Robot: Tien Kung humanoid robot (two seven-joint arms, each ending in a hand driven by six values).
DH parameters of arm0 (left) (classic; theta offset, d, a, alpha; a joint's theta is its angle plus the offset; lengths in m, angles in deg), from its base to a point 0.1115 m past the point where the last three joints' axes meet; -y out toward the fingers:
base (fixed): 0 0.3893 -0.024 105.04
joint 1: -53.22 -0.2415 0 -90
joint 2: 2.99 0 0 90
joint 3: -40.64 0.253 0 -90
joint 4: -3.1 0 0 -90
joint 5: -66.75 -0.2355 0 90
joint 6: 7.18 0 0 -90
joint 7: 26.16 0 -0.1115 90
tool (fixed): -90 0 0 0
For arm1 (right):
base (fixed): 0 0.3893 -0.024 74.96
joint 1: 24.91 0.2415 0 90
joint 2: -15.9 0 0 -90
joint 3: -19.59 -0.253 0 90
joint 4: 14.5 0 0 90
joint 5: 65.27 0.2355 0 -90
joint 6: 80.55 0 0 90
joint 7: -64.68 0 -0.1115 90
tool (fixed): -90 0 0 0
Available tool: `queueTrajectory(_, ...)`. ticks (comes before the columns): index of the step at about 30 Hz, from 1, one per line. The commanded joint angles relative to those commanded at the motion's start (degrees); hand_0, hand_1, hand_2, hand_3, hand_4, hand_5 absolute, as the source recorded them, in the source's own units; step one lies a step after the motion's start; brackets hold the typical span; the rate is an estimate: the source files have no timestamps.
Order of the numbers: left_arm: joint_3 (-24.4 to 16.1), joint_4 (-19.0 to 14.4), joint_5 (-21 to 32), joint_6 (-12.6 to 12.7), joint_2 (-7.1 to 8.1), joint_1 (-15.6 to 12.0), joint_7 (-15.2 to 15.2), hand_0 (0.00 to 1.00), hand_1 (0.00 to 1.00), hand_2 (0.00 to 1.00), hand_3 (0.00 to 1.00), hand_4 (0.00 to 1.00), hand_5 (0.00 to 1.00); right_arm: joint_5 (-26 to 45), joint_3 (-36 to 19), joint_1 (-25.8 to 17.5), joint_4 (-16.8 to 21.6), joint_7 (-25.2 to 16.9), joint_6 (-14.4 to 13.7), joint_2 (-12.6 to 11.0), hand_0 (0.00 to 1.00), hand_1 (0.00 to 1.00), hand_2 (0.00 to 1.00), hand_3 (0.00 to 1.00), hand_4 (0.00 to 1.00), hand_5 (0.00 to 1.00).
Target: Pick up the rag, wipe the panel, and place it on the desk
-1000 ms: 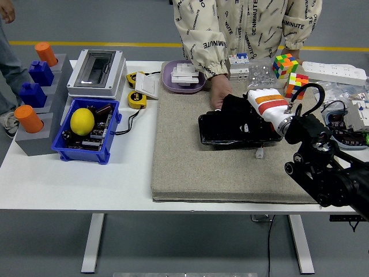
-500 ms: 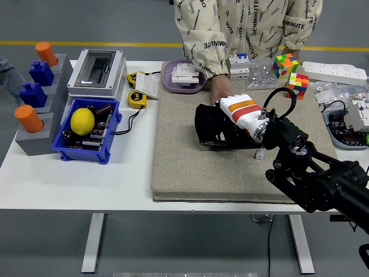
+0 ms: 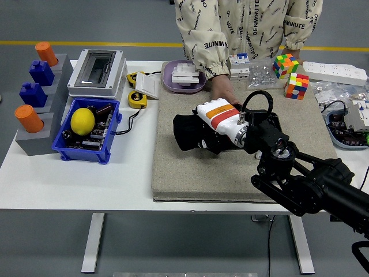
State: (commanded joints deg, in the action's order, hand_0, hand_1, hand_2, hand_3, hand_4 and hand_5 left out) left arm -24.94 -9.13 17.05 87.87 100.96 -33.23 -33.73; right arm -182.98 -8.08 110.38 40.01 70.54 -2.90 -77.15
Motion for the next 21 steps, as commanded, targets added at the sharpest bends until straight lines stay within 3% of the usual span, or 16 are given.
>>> queueTrajectory(7,-0.02,0.00,0.09,-0.01,-0.07,0.10,0.00,0.649,0.662,0.696,0.580,0.680,0.450,-0.04,0.37,0.31,-1.14,-0.09,-0.07,0.97,0.385,0.417,0.476,0.502,0.970,0.181)
queueTrajectory(21,-0.36,-0.18,-0.09,0.02,-0.16,0.14,0.04,0.650,0.663,0.695,0.579,0.680,0.450,-1.03,-4.51,-1.32,-1.22,0.13,0.73,-1.27,0.387,0.417,0.476,0.503,0.969,0.178)
